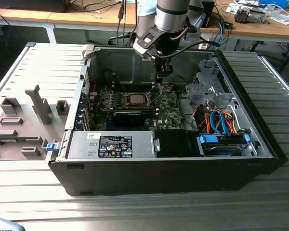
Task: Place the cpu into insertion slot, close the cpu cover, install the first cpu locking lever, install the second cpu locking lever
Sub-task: 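Close the cpu cover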
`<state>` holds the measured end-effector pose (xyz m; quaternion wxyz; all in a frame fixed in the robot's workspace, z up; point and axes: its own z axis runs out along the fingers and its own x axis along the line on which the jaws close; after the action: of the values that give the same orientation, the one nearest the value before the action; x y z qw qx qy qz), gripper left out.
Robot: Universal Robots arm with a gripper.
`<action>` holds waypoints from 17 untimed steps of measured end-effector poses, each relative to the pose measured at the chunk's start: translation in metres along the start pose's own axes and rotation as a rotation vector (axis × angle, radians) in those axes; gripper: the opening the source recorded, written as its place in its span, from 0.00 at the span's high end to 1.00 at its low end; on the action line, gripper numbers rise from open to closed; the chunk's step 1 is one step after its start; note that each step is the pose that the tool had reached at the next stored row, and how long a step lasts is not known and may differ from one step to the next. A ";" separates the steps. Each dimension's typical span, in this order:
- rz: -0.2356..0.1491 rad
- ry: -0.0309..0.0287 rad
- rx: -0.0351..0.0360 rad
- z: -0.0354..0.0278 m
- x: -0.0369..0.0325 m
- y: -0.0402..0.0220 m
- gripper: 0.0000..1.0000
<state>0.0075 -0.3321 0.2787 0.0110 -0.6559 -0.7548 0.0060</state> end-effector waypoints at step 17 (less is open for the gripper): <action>0.000 -0.0001 0.0001 -0.0002 -0.0011 0.0080 0.89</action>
<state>0.0156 -0.3321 0.2787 0.0110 -0.6559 -0.7548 0.0060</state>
